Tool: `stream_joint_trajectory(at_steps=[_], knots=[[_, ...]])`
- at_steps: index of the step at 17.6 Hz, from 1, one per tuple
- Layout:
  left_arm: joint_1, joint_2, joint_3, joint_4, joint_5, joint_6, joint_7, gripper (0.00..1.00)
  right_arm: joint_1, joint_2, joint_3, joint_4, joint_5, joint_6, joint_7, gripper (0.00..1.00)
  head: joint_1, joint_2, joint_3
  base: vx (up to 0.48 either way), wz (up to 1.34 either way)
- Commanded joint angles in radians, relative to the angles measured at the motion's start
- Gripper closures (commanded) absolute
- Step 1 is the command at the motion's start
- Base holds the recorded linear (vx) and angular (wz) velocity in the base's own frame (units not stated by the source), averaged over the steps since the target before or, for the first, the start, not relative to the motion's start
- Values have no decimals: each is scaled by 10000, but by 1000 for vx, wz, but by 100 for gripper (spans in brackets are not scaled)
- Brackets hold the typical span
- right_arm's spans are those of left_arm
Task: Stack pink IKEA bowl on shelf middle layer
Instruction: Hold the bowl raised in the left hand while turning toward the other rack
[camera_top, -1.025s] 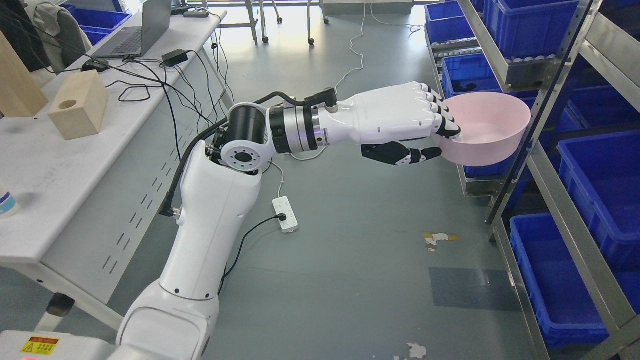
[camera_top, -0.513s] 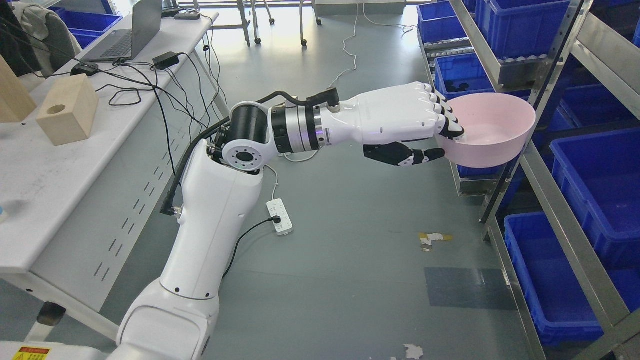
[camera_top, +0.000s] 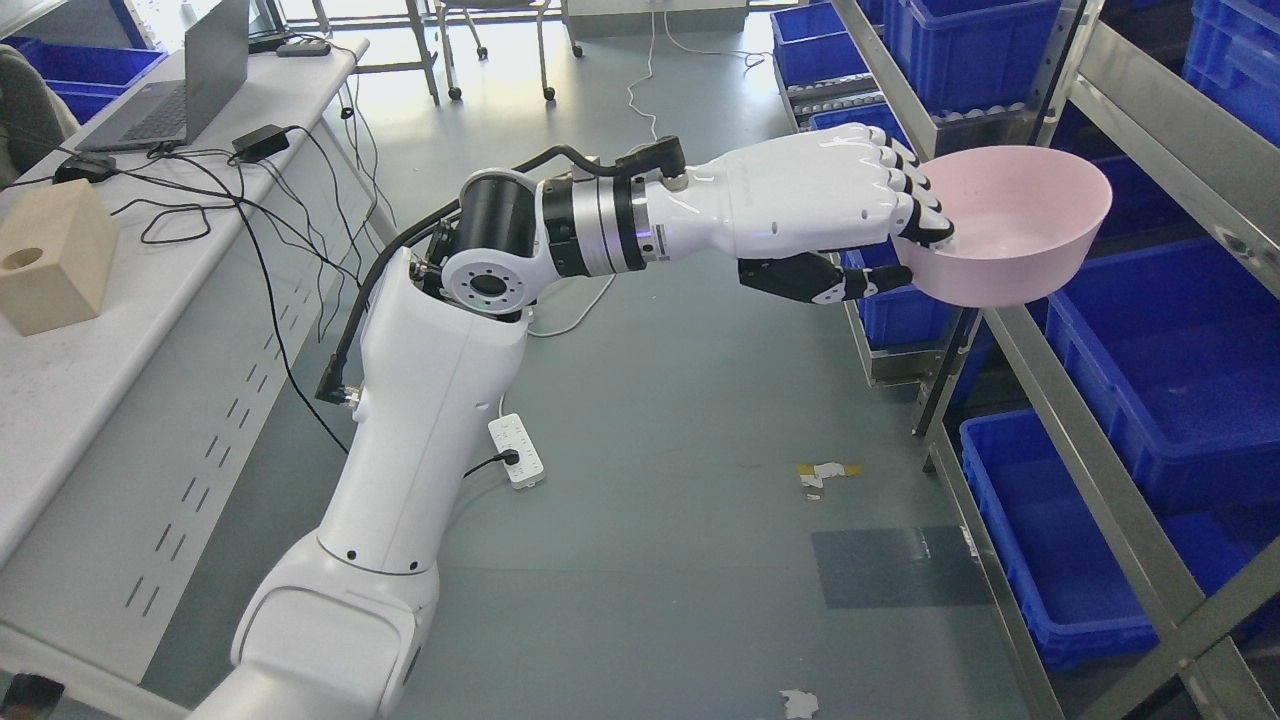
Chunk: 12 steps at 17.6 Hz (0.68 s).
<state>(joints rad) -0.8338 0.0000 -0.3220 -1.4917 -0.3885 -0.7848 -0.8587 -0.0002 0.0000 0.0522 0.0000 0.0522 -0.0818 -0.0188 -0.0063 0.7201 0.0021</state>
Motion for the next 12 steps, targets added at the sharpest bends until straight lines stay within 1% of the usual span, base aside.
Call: stream_joint_trajectory(at_steps=[1, 4, 7, 12], knots=[[-665, 175, -48, 22, 35, -6, -80, 97, 32, -175, 0, -174, 0, 5, 4, 0, 0, 0, 0, 63, -273], [-1065, 175, -32, 22, 35, -6, -202, 97, 48, -175, 0, -174, 0, 5, 4, 0, 0, 0, 0, 67, -383], [-1050, 175, -139, 159, 4, -6, -264, 97, 32, -175, 0, -174, 0, 5, 4, 0, 0, 0, 0, 79, -571], [-805, 175, -93, 451, -579, -6, -264, 97, 32, -175, 0, -174, 0, 5, 4, 0, 0, 0, 0, 102, -959]])
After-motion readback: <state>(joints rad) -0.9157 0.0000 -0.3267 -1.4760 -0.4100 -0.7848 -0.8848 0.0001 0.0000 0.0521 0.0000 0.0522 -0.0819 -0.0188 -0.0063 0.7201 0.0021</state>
